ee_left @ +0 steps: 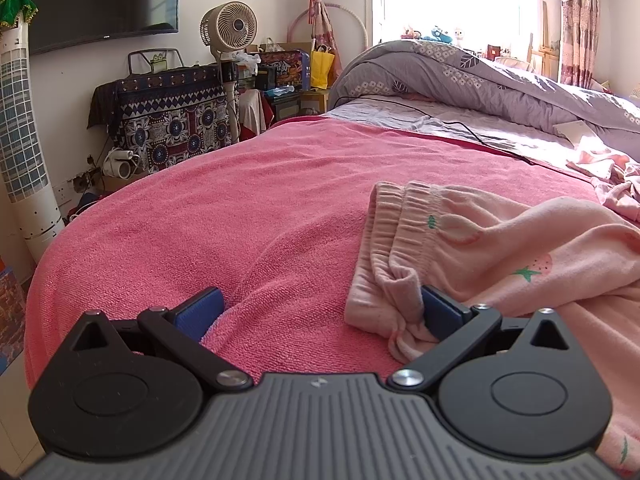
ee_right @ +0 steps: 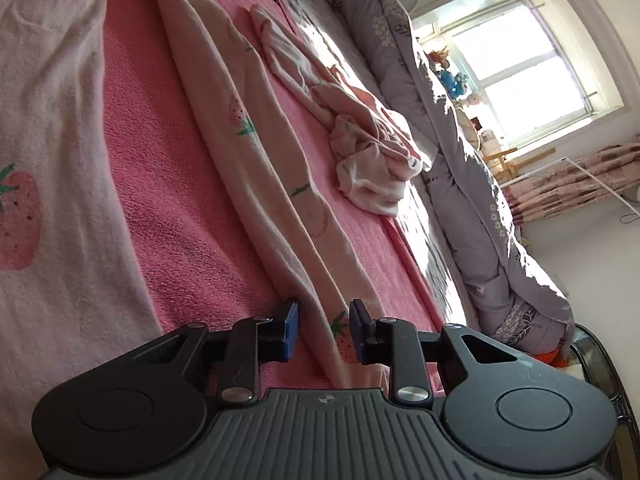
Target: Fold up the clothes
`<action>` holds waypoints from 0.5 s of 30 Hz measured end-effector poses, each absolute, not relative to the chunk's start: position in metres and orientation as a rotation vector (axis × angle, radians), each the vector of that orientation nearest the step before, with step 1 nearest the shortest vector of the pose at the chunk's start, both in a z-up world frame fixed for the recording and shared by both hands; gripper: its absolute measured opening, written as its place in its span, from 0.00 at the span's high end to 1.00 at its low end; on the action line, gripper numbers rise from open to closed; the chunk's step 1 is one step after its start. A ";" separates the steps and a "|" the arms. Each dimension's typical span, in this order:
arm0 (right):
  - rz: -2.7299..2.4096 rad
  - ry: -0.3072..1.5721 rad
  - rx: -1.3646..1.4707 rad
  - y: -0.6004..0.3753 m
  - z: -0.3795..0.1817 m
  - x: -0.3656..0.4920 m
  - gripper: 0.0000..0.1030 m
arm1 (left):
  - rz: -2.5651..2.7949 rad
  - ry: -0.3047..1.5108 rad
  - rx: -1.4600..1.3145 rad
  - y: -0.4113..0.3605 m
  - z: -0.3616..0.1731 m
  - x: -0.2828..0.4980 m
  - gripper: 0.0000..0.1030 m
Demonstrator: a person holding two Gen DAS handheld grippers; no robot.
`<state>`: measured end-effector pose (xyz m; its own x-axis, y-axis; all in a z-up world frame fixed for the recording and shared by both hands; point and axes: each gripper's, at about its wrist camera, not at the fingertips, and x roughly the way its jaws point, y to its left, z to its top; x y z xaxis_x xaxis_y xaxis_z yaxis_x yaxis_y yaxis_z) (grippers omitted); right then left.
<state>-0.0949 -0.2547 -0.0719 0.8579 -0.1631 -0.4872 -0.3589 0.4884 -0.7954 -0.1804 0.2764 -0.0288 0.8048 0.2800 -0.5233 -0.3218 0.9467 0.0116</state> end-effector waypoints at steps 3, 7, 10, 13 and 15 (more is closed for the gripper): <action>0.110 0.562 -1.042 -0.261 -0.074 -0.083 0.76 | 0.320 0.544 -0.077 0.276 -0.029 -0.180 0.00; 0.069 0.534 -1.077 -0.266 -0.070 -0.090 0.87 | 0.313 0.542 -0.076 0.276 -0.029 -0.179 0.00; 0.067 0.593 -1.131 -0.280 -0.072 -0.098 0.86 | 0.309 0.539 -0.075 0.276 -0.030 -0.179 0.00; 0.072 0.652 -1.195 -0.295 -0.082 -0.102 0.86 | 0.309 0.536 -0.075 0.277 -0.030 -0.180 0.00; 0.100 0.667 -1.200 -0.302 -0.086 -0.100 0.85 | 0.312 0.535 -0.075 0.276 -0.030 -0.180 0.00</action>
<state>-0.0996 -0.3024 -0.0858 0.8062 -0.2699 -0.5266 -0.4121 0.3825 -0.8270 -0.1798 0.2765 -0.0302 0.8142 0.2725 -0.5127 -0.3111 0.9503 0.0109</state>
